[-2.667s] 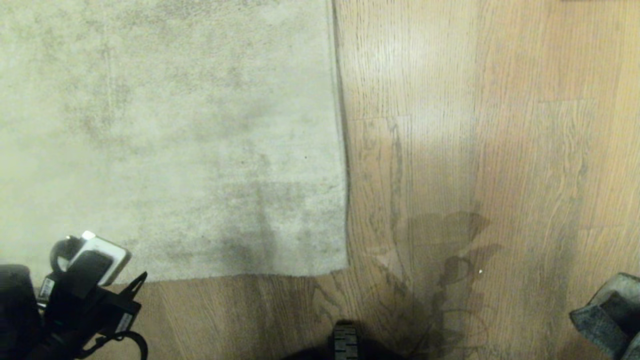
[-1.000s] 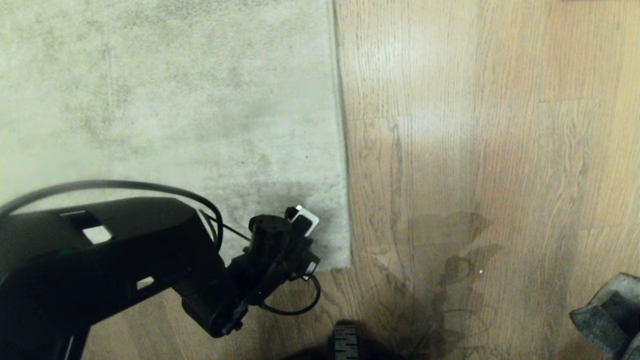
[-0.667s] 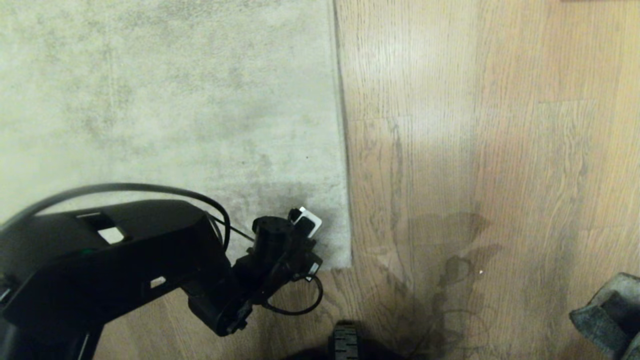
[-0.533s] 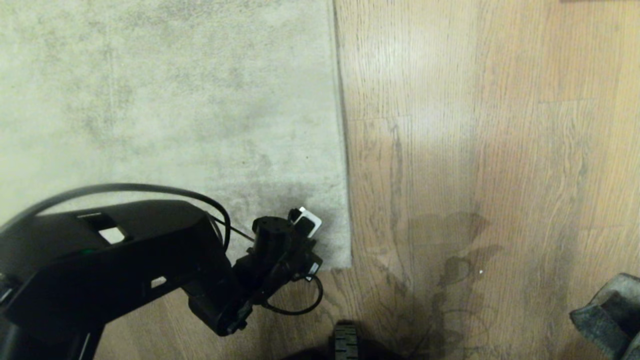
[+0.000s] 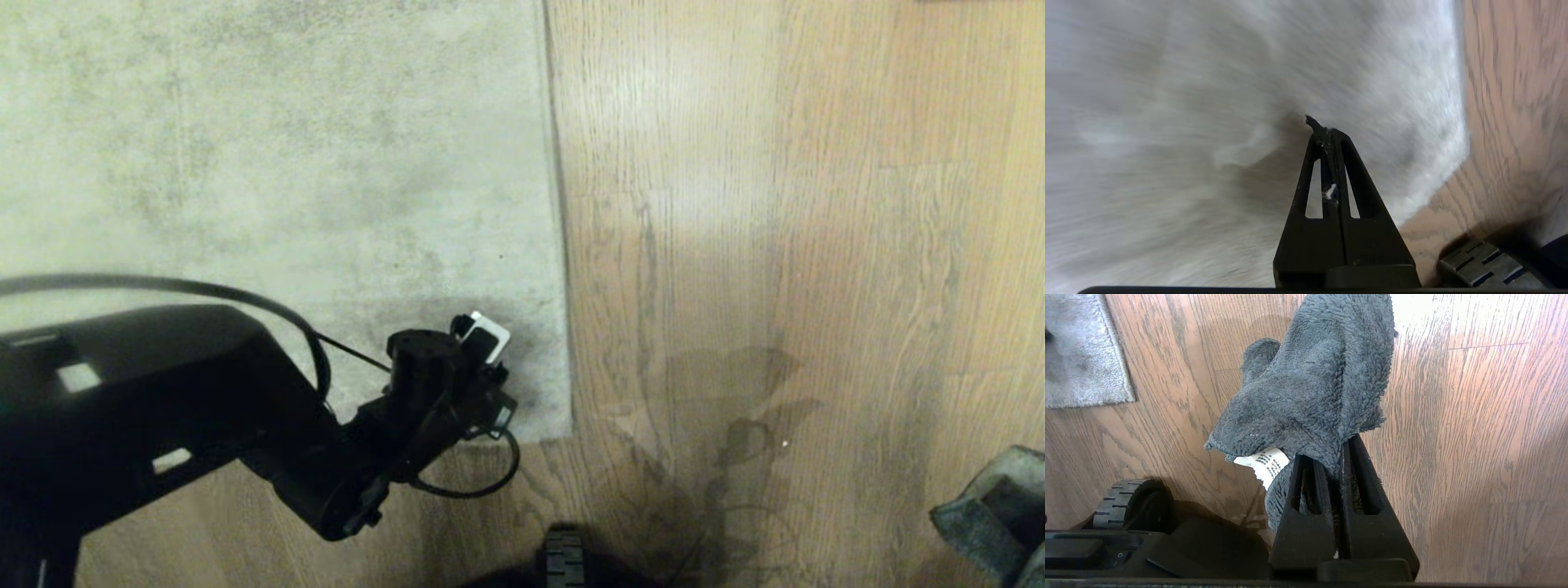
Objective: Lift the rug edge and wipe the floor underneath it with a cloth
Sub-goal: Lay down the carpet, then put down the rag
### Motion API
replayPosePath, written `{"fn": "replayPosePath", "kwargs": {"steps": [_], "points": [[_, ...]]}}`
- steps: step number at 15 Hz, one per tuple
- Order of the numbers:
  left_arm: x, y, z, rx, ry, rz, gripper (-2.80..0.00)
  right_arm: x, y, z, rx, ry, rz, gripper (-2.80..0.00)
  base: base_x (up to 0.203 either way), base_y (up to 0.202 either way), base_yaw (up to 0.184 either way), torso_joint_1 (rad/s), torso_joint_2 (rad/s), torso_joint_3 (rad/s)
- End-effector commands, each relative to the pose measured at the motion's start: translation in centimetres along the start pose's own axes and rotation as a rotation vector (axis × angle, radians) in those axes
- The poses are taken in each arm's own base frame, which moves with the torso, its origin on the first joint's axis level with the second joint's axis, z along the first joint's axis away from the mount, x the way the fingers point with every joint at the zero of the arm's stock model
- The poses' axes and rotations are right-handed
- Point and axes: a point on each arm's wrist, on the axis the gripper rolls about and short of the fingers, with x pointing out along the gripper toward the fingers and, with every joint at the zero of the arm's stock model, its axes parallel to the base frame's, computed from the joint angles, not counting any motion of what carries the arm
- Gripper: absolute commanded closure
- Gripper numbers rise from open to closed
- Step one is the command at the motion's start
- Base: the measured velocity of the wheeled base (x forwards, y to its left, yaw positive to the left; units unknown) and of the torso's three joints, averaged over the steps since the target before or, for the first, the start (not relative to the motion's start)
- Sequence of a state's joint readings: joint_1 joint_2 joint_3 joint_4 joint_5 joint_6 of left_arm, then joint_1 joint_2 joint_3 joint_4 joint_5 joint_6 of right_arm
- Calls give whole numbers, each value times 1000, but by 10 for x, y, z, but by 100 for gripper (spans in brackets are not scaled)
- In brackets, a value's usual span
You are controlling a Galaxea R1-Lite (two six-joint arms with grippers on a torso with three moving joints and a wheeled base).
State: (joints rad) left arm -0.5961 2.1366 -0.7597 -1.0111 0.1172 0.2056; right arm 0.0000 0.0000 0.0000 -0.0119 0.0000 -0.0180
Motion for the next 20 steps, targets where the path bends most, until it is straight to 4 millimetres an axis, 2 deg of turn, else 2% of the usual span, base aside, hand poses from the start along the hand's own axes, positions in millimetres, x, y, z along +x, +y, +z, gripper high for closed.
{"fn": "replayPosePath", "kwargs": {"steps": [1, 5, 7, 9, 11, 14, 20], "points": [[-35, 19, 30, -18, -72, 43, 0, 0, 0, 0, 0, 1, 0, 0, 0, 0, 0, 0, 0, 0], [-99, 54, 37, -51, -74, 136, 0, 0, 0, 0, 0, 1, 0, 0, 0, 0, 0, 0, 0, 0], [-136, 71, 27, -73, -54, 203, 0, 0, 0, 0, 0, 1, 0, 0, 0, 0, 0, 0, 0, 0], [-173, 79, 9, -95, -21, 262, 0, 0, 0, 0, 0, 2, 0, 0, 0, 0, 0, 0, 0, 0], [-205, 79, -10, -117, 7, 309, 0, 0, 0, 0, 0, 0, -1, 0, 0, 0, 0, 0, 0, 0], [-243, 75, -27, -140, 9, 363, 0, 0, 0, 0, 0, 1, 0, 0, 0, 0, 0, 0, 0, 0], [-316, 48, -55, -167, -74, 400, 0, 0, 0, 0, 0, 0, 0, 0, 0, 0, 0, 0, 0, 0]]}}
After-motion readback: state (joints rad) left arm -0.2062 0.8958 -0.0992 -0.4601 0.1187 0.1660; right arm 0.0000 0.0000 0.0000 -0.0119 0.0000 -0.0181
